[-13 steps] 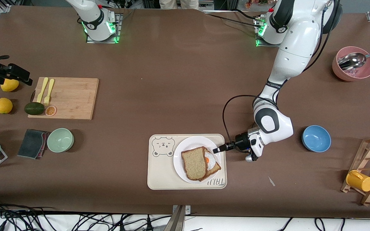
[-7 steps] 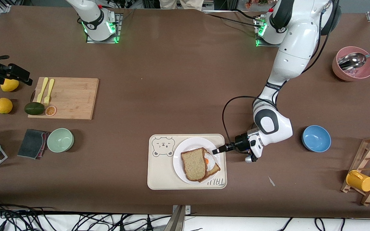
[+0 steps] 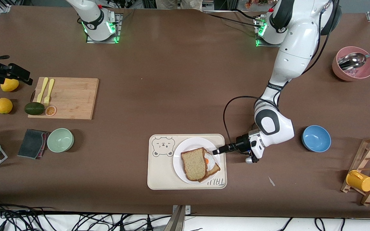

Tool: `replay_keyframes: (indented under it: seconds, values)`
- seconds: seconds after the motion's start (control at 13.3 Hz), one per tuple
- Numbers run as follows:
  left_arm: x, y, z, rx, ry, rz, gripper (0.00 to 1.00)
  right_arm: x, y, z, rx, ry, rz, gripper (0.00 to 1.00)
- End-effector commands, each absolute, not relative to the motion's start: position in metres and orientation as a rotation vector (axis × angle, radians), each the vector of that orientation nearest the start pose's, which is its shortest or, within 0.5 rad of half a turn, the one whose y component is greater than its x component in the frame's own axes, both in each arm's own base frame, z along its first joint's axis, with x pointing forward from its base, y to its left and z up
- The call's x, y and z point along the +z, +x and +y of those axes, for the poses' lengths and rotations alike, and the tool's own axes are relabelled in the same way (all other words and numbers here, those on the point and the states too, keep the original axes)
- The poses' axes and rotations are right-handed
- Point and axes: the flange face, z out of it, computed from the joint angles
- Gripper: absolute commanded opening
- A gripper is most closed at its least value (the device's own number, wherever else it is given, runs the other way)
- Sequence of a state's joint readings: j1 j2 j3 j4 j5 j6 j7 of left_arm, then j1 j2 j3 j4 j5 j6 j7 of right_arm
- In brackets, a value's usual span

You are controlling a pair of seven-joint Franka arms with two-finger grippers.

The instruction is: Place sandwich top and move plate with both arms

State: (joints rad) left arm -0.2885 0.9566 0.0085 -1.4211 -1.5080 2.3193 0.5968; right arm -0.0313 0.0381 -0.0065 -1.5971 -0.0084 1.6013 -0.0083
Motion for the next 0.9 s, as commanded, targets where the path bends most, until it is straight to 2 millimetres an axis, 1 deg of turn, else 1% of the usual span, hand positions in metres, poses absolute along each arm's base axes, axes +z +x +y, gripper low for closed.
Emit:
replay_keyframes:
  seconds: [0.0, 0.08, 0.3, 0.38, 0.45, 0.6, 0.68, 0.75, 0.83]
  values:
    - [0.144, 0.697, -0.217, 0.142, 2.129, 0.271, 0.59, 0.599, 0.560, -0.023, 0.051, -3.149, 0.057, 1.00]
    - [0.150, 0.696, -0.216, 0.144, 2.128, 0.269, 0.62, 0.599, 0.560, -0.023, 0.051, -3.151, 0.055, 1.00]
    - [0.161, 0.687, -0.213, 0.131, 2.152, 0.240, 0.64, 0.599, 0.560, -0.023, 0.051, -3.151, 0.055, 1.00]
    - [0.167, 0.685, -0.211, 0.128, 2.175, 0.214, 0.69, 0.599, 0.560, -0.023, 0.051, -3.151, 0.055, 1.00]
    - [0.174, 0.680, -0.209, 0.122, 2.194, 0.189, 0.70, 0.599, 0.560, -0.023, 0.051, -3.151, 0.055, 1.00]
    - [0.188, 0.669, -0.203, 0.114, 2.232, 0.151, 0.80, 0.599, 0.560, -0.023, 0.051, -3.151, 0.055, 1.00]
    - [0.196, 0.664, -0.199, 0.112, 2.250, 0.129, 0.87, 0.599, 0.560, -0.023, 0.051, -3.151, 0.055, 1.00]
    - [0.205, 0.658, -0.194, 0.110, 2.275, 0.101, 0.99, 0.599, 0.560, -0.023, 0.051, -3.151, 0.055, 1.00]
    - [0.215, 0.652, -0.184, 0.110, 2.298, 0.083, 1.00, 0.599, 0.560, -0.023, 0.051, -3.151, 0.055, 1.00]
